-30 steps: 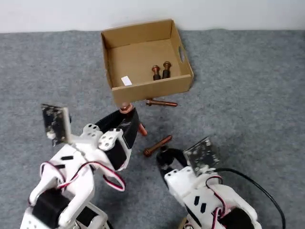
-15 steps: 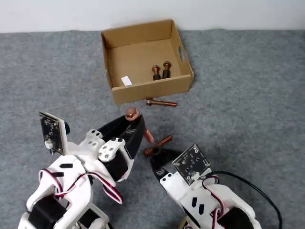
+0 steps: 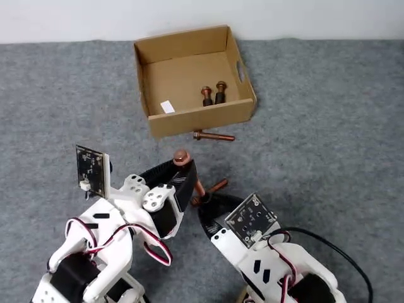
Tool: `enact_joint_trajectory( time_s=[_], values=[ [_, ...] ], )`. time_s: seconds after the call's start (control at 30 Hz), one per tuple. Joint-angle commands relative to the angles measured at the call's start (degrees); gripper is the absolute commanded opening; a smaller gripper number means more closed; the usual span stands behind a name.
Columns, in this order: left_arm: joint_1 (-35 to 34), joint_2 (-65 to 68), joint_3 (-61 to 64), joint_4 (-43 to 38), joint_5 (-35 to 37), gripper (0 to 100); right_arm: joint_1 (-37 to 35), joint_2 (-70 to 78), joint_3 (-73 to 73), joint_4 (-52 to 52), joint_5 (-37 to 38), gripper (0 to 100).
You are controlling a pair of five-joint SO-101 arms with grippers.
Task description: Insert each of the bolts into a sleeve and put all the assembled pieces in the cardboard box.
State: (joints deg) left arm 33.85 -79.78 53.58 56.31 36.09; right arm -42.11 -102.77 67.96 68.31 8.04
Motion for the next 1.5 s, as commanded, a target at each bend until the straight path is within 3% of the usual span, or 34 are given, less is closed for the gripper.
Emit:
enact_joint_trajectory(
  time_s=[0.0, 0.4, 0.67, 0.9, 1.13, 1.27, 1.47],
  values=[
    [0.53, -0.62, -0.31, -0.26, 0.44, 0, -0.22, -0.75, -0.35, -1.63, 0.62, 0.8],
    [4.13, -0.44, -0.31, -0.09, 0.53, 0, -0.04, -0.57, -0.26, -1.63, 0.53, 0.8],
    [4.31, -0.53, 4.26, 7.21, 0.35, 0, -0.04, -0.57, -0.26, -1.63, 0.53, 0.8],
    [5.54, -0.53, 8.22, 8.00, -1.58, 1, -0.04, -0.57, -0.26, -1.63, 0.53, 0.8],
    [5.98, -0.26, 9.63, 9.67, -4.66, 24, 0.04, -0.57, -0.26, -1.63, 0.62, 0.8],
    [5.54, -0.18, 5.58, 13.01, -4.66, 25, 0.75, -0.57, -0.26, -1.63, 0.62, 0.8],
    [-1.05, -0.18, -3.47, 14.86, -8.00, 25, 5.49, -0.48, -0.26, -1.63, 0.53, 0.8]
  ],
)
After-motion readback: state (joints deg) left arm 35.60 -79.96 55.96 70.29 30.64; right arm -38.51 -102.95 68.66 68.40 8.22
